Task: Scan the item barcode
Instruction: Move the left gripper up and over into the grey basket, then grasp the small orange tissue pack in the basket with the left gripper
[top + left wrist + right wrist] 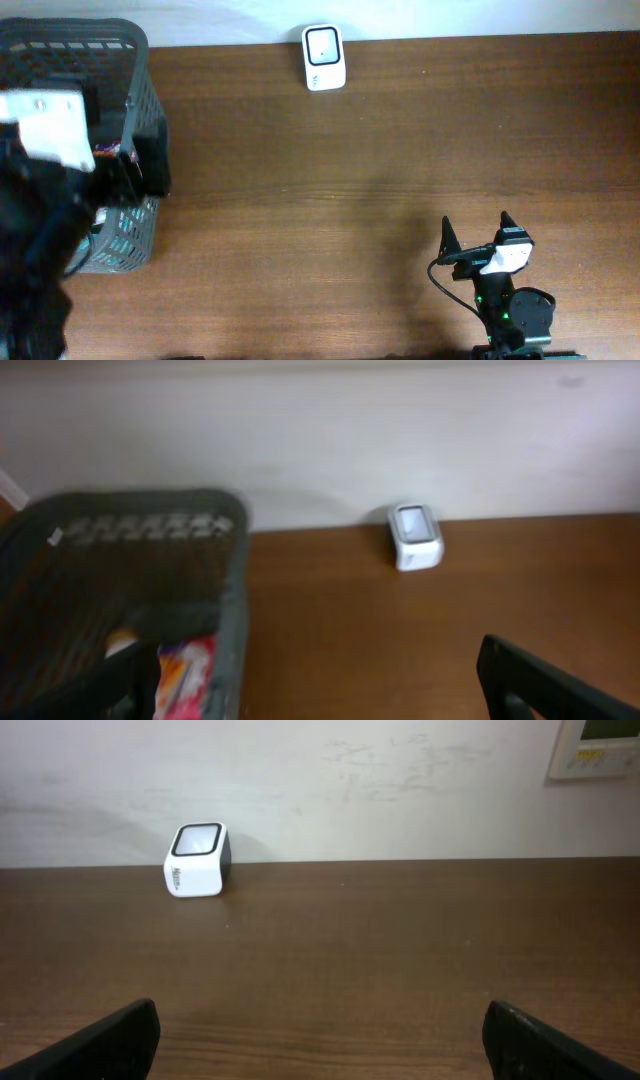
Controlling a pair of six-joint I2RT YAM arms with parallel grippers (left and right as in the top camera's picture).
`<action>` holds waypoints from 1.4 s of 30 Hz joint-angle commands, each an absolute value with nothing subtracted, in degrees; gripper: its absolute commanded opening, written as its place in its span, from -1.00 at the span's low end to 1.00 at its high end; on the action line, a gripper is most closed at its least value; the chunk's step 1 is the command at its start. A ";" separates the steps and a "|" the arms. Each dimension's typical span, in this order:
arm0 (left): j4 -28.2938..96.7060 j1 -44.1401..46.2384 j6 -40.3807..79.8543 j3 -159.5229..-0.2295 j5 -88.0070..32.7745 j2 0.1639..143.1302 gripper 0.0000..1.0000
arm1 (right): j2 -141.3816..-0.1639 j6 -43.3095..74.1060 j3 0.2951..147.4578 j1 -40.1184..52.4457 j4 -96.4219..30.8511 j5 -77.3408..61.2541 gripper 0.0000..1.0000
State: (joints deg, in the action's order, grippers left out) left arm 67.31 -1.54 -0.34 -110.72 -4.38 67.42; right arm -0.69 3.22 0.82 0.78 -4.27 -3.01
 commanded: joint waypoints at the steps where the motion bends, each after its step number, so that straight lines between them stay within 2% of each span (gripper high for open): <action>1: 72.03 -6.20 8.25 -124.11 3.01 78.15 0.98 | -0.36 3.68 0.32 0.36 -4.27 -2.94 0.97; 5: 77.21 -15.99 15.92 -134.34 2.50 89.49 0.98 | -0.36 3.68 0.32 0.36 -4.29 -2.94 0.97; 13: 86.80 -27.55 20.10 -134.34 2.39 102.13 0.98 | -0.36 3.68 0.32 0.36 -4.29 -2.94 0.97; 18: 90.76 -27.70 16.14 -134.30 4.58 108.84 0.99 | -0.36 3.68 0.32 0.36 -4.29 -2.94 0.97; 19: 91.02 -27.66 15.53 -134.30 4.58 110.89 0.86 | -0.36 3.68 0.32 0.36 -4.29 -2.94 0.97; 23: 90.61 -27.77 15.55 -134.30 7.22 116.44 0.86 | -0.36 3.68 0.32 0.36 -4.29 -2.94 0.97; 26: 91.44 -27.92 15.51 -134.30 7.35 120.01 0.69 | -0.36 3.68 0.32 0.36 -4.29 -2.94 0.97; 31: 91.20 -26.85 12.64 -134.21 6.76 126.96 0.67 | -0.36 3.68 0.32 0.36 -4.29 -2.94 0.97; 37: 85.95 -23.81 2.55 -134.13 2.81 132.75 0.67 | -0.36 3.68 0.32 0.36 -4.29 -2.94 0.97; 39: 86.00 -22.63 1.19 -134.06 3.11 134.98 0.51 | -0.36 3.68 0.32 0.36 -4.29 -2.94 0.97; 42: 86.02 -22.33 1.21 -134.02 4.58 137.80 0.50 | -0.36 3.68 0.32 0.36 -4.29 -2.94 0.97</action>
State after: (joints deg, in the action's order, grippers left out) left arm 86.04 -22.52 3.42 -133.47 3.86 134.17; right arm -0.69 3.25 0.84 0.78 -4.27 -3.01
